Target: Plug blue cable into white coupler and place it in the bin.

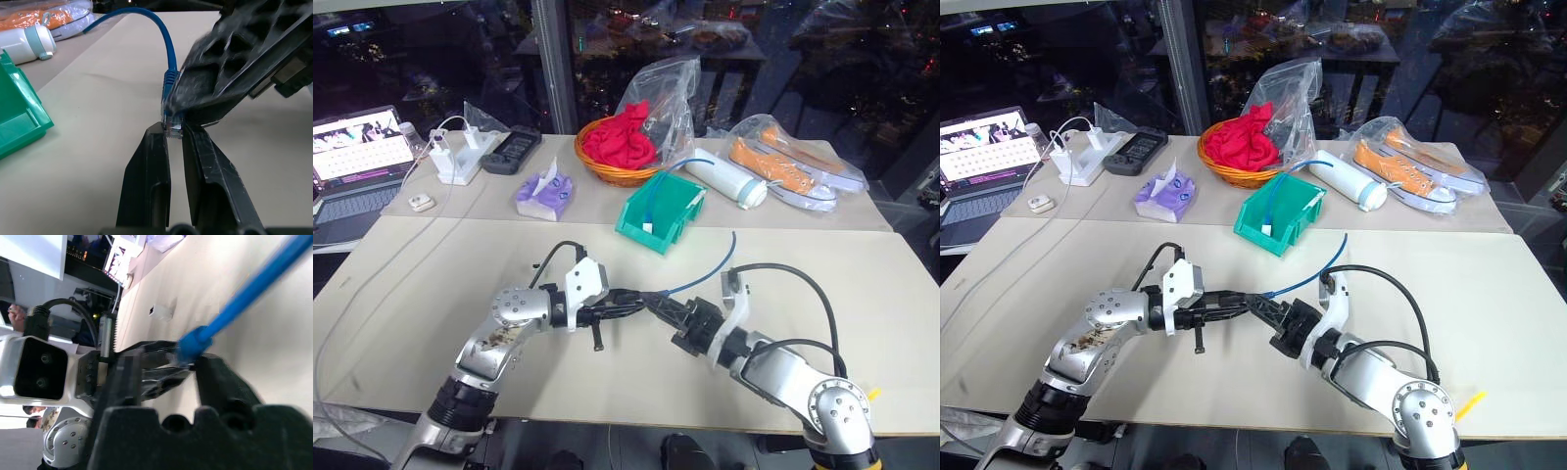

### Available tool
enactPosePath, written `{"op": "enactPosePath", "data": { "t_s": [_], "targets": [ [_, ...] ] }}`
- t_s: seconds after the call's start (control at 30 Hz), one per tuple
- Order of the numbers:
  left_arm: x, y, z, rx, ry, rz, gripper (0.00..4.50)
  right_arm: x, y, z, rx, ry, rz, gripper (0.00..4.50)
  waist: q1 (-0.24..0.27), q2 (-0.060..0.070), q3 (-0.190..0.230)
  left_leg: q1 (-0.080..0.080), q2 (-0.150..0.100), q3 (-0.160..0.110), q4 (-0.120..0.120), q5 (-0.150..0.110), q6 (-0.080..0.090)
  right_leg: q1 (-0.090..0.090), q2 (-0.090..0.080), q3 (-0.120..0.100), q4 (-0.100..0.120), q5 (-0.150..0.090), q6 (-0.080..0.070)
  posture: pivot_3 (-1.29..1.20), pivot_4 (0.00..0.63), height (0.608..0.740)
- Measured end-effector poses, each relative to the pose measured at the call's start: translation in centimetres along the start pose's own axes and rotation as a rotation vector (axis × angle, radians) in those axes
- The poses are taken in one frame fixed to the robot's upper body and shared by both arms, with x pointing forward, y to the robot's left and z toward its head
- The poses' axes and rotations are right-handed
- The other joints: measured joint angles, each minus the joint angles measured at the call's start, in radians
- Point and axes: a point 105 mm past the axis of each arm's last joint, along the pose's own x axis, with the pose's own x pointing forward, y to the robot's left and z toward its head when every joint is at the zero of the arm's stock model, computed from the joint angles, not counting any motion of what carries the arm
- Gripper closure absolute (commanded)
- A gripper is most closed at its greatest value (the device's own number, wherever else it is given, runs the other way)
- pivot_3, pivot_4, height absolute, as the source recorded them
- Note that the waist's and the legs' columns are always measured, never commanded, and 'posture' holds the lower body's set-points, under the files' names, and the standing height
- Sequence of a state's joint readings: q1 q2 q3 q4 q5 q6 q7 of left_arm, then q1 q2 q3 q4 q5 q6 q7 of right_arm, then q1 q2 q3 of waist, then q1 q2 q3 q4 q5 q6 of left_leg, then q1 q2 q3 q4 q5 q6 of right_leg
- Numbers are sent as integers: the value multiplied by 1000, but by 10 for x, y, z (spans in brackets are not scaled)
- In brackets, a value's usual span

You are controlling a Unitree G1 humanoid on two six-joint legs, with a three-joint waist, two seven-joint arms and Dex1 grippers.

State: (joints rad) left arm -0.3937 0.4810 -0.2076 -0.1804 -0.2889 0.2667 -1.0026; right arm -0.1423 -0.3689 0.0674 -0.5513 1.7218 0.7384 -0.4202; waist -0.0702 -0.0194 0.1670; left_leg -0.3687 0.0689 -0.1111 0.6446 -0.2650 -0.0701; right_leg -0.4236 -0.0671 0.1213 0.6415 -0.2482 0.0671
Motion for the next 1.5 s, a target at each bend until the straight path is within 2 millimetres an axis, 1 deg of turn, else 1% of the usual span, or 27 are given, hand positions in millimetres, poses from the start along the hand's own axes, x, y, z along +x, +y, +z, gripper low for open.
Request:
{"op": "enactPosePath", "data": {
  "t_s": [0.03,0.17,0.53,1.03,1.13,1.2,1.23,1.3,1.37,1.4,1.5],
  "targets": [
    [0,0,-1,1,4,2,4500,0,2,0,-4,-2,6,1167,0,0,0,0,0,0,0,0,0,0,0,0,0,0,0,0,150,723],
    [0,1,-1,5,11,6,4500,-1,3,2,3,-10,11,1167,0,0,0,0,0,0,0,0,0,0,0,0,0,0,0,0,150,723],
    [0,1,-2,5,13,6,4500,-6,-6,1,50,-30,-20,1167,0,0,0,0,0,0,0,0,0,0,0,0,0,0,0,0,150,723],
    [-1,1,-2,6,18,4,4500,-6,-5,6,71,-60,-12,1167,0,0,0,0,0,0,0,0,0,0,0,0,0,0,0,0,150,723],
    [-1,1,-2,6,18,4,4500,-6,-5,6,73,-63,-10,1891,0,0,0,0,0,0,0,0,0,0,0,0,0,0,0,0,150,723],
    [-1,1,-2,6,16,5,4500,-6,-6,6,75,-63,-12,2642,0,0,0,0,0,0,0,0,0,0,0,0,0,0,0,0,150,723],
    [-1,1,-2,7,15,6,4500,-6,-7,7,78,-63,-17,2857,0,0,0,0,0,0,0,0,0,0,0,0,0,0,0,0,150,723],
    [-2,2,-1,8,13,10,4500,-5,-10,7,84,-65,-27,3658,0,0,0,0,0,0,0,0,0,0,0,0,0,0,0,0,150,723],
    [-3,2,0,9,10,12,4500,-5,-11,7,85,-66,-32,4267,0,0,0,0,0,0,0,0,0,0,0,0,0,0,0,0,150,723],
    [-3,2,-1,9,11,12,4500,-5,-11,8,85,-66,-32,4396,0,0,0,0,0,0,0,0,0,0,0,0,0,0,0,0,150,723],
    [-3,2,-1,9,11,13,4500,-5,-11,8,85,-67,-32,4396,0,0,0,0,0,0,0,0,0,0,0,0,0,0,0,0,150,723]
  ]
}}
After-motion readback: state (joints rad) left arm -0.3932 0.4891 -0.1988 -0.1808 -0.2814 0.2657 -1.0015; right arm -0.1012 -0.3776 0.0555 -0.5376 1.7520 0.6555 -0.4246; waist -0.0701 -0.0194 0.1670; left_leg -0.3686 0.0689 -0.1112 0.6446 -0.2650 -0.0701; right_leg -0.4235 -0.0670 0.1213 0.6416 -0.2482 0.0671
